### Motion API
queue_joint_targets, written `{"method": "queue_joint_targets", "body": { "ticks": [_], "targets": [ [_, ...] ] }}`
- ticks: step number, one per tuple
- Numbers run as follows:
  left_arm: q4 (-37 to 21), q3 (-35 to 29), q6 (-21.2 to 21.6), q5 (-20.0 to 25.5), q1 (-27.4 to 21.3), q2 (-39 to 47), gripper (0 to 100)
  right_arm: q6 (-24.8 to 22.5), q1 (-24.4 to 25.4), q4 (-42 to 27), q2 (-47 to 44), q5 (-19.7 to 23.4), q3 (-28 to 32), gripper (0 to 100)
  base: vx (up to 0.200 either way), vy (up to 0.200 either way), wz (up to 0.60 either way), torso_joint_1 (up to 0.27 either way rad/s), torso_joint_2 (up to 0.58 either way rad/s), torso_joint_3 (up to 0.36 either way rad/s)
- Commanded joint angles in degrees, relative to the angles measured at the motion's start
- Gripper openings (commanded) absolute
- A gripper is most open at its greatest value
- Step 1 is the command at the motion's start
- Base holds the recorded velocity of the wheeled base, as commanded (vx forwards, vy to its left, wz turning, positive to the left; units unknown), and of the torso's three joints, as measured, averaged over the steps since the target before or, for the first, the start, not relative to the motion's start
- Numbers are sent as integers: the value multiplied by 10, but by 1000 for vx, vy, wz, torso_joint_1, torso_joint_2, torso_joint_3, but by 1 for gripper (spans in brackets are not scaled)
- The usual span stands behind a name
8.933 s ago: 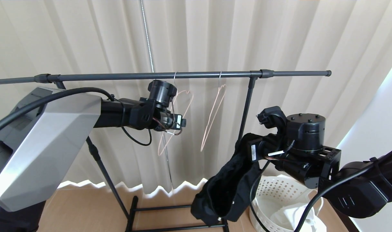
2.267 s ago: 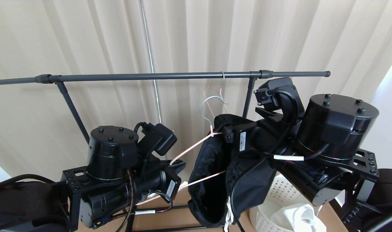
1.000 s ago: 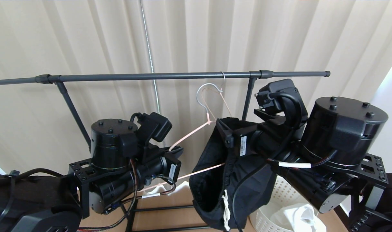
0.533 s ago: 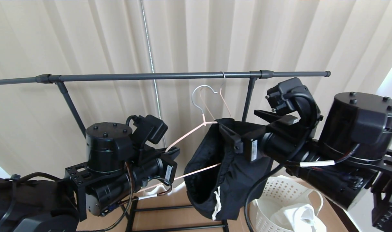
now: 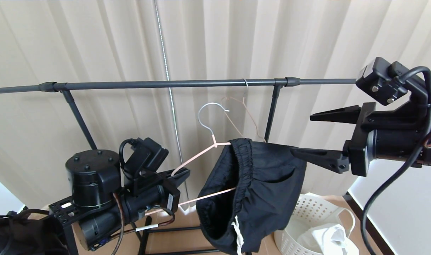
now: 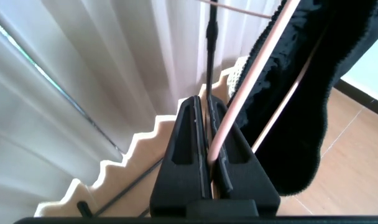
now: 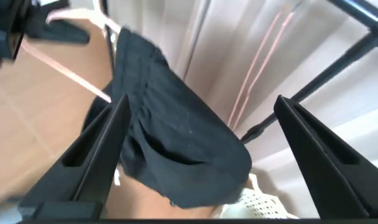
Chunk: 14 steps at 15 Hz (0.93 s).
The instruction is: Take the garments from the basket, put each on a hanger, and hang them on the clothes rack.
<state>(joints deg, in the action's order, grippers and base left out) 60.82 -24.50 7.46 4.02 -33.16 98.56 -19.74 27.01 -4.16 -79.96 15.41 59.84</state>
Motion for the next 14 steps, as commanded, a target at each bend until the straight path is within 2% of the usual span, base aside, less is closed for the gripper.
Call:
{"method": "queue_joint_targets", "body": {
  "ticks": [1, 3, 6, 8, 9, 11, 14],
  "targets": [
    [61, 60, 5, 18, 8, 3, 0, -123, -40, -239, -73, 99, 184, 100, 0, 0, 0, 0, 0, 0],
    [75, 65, 22, 17, 8, 8, 0, -192, -41, -325, -132, 141, 247, 100, 0, 0, 0, 0, 0, 0],
    [79, 73, 30, 18, 0, 19, 0, -270, -49, -353, -215, 202, 286, 100, 0, 0, 0, 0, 0, 0],
    [93, 77, 30, 18, -8, 19, 0, -276, -42, -362, -249, 238, 299, 100, 0, 0, 0, 0, 0, 0],
    [93, 77, 30, 18, -8, 19, 0, -276, -42, -362, -249, 238, 299, 100, 0, 0, 0, 0, 0, 0],
    [100, 81, 30, 18, -9, 20, 0, -273, -9, -357, -271, 246, 299, 100, 0, 0, 0, 0, 0, 0],
    [107, 82, 30, 18, -9, 20, 0, -272, -1, -353, -286, 246, 302, 100, 0, 0, 0, 0, 0, 0]
  ]
}}
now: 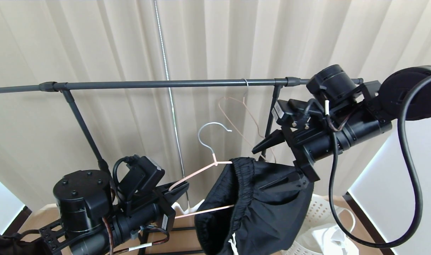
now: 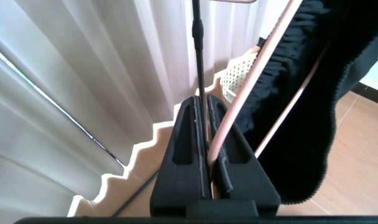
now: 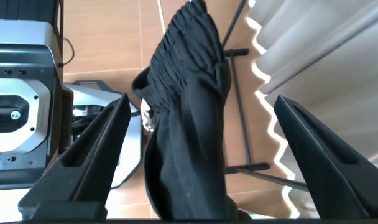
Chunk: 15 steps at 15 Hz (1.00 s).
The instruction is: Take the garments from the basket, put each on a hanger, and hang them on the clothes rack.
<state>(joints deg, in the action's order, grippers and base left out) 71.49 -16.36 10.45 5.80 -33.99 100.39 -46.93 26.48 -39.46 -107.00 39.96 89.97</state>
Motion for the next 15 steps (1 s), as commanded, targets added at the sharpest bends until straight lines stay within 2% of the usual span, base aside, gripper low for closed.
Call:
{"method": "queue_joint_targets", "body": {
  "ticks": [1, 5, 9, 15],
  "targets": [
    [1, 0, 0, 0, 0, 2, 0, 0, 6, 0, -15, -1, 1, 100, 0, 0, 0, 0, 0, 0],
    [1, 0, 0, -1, -1, 1, 0, 12, 14, 2, -17, -1, 6, 100, 0, 0, 0, 0, 0, 0],
    [17, 3, 0, -1, -2, 2, 0, 39, 39, 1, -34, -6, 36, 100, 0, 0, 0, 0, 0, 0],
    [17, 4, 0, -1, -9, 2, 0, 40, 39, 2, -47, -23, 43, 100, 0, 0, 0, 0, 0, 0]
  ]
}}
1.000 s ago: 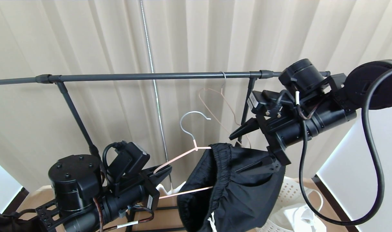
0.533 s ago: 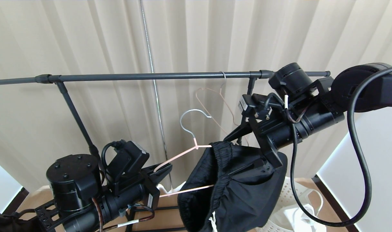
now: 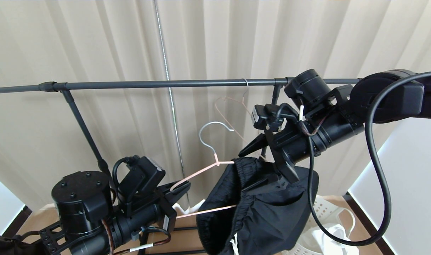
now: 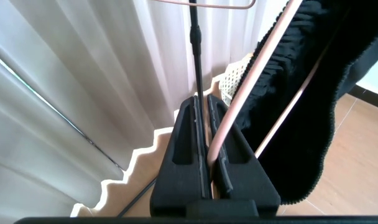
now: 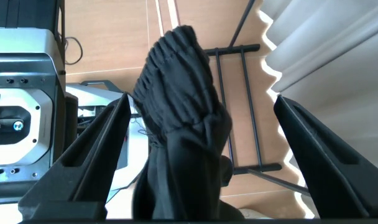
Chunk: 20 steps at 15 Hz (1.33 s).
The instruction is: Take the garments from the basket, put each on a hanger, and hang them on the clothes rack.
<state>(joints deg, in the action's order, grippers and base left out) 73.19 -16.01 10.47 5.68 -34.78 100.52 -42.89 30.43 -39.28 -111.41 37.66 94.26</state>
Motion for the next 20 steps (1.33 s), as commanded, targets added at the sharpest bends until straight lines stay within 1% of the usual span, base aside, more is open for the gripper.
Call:
{"method": "queue_joint_targets", "body": {
  "ticks": [1, 7, 8, 20],
  "targets": [
    [0, 0, 0, -1, 0, -1, 0, 0, 0, 0, -3, -1, 1, 100, 0, 0, 0, 0, 0, 0],
    [8, 0, -1, -1, 0, -1, 0, 0, -3, 1, -9, -9, 1, 100, 0, 0, 0, 0, 0, 0],
    [8, 0, -1, -1, -1, -1, 0, 0, -3, 1, -9, -9, 1, 0, 0, 0, 0, 0, 0, 0],
    [9, -2, -5, 0, 2, 1, 0, 2, -3, -4, 9, -9, -8, 0, 0, 0, 0, 0, 0, 0]
  ]
}}
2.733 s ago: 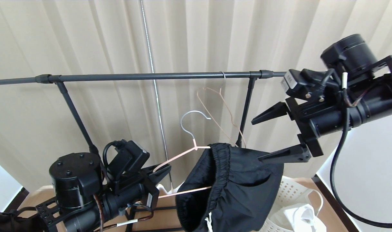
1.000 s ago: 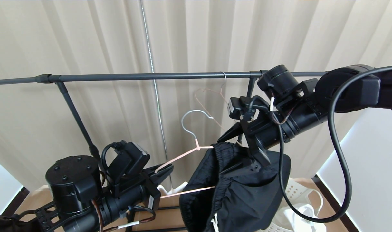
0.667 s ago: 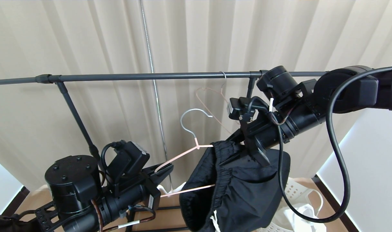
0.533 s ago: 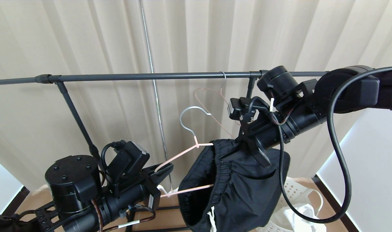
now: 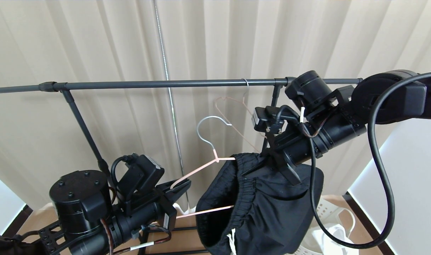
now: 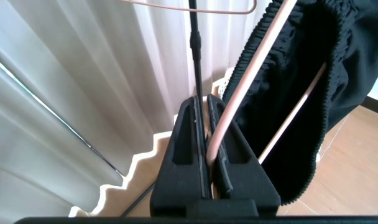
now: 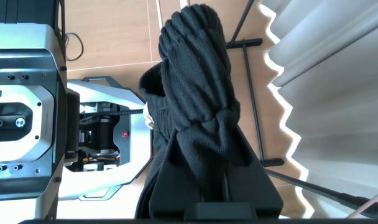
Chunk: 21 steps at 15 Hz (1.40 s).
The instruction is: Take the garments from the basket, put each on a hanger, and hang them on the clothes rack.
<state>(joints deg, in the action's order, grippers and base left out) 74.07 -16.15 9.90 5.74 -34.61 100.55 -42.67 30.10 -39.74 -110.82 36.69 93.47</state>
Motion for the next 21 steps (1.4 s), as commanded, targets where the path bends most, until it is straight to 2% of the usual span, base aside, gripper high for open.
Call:
{"method": "queue_joint_targets", "body": {
  "ticks": [1, 3, 4, 7, 11, 14, 16, 17, 19, 21],
  "targets": [
    [-1, -1, -1, 0, 1, 1, 0, 0, 0, 0, 3, 0, -1, 0, 0, 0, 0, 0, 0, 0],
    [-1, 0, 0, 0, 2, 1, 0, 0, 0, -1, 10, 0, -5, 0, 0, 0, 0, 0, 0, 0],
    [-1, -2, -1, 0, 2, 1, 100, 0, 0, 0, 13, 0, -9, 0, 0, 0, 0, 0, 0, 0],
    [0, -2, -1, 0, 2, -2, 100, 0, 0, 0, 25, 0, -24, 0, 0, 0, 0, 0, 0, 0],
    [65, 4, -43, 8, 5, -2, 100, 1, -7, 1, 43, 0, -42, 0, 0, 0, 0, 0, 0, 0],
    [90, 19, -47, 77, 37, -5, 100, 7, -28, 1, 47, -22, -39, 0, 0, 0, 0, 0, 0, 0],
    [93, 12, -58, 84, 65, -15, 100, 7, -32, 1, 61, -56, -39, 0, 0, 0, 0, 0, 0, 0],
    [93, 7, -75, 100, 78, -24, 100, 12, -32, 1, 66, -65, -40, 0, 0, 0, 0, 0, 0, 0],
    [88, 3, -121, 167, 112, -52, 100, 18, -31, 2, 76, -82, -37, 0, 0, 0, 0, 0, 0, 0],
    [71, -8, -142, 187, 131, -52, 100, 19, -28, 5, 84, -131, -33, 0, 0, 0, 0, 0, 0, 0]
  ]
}}
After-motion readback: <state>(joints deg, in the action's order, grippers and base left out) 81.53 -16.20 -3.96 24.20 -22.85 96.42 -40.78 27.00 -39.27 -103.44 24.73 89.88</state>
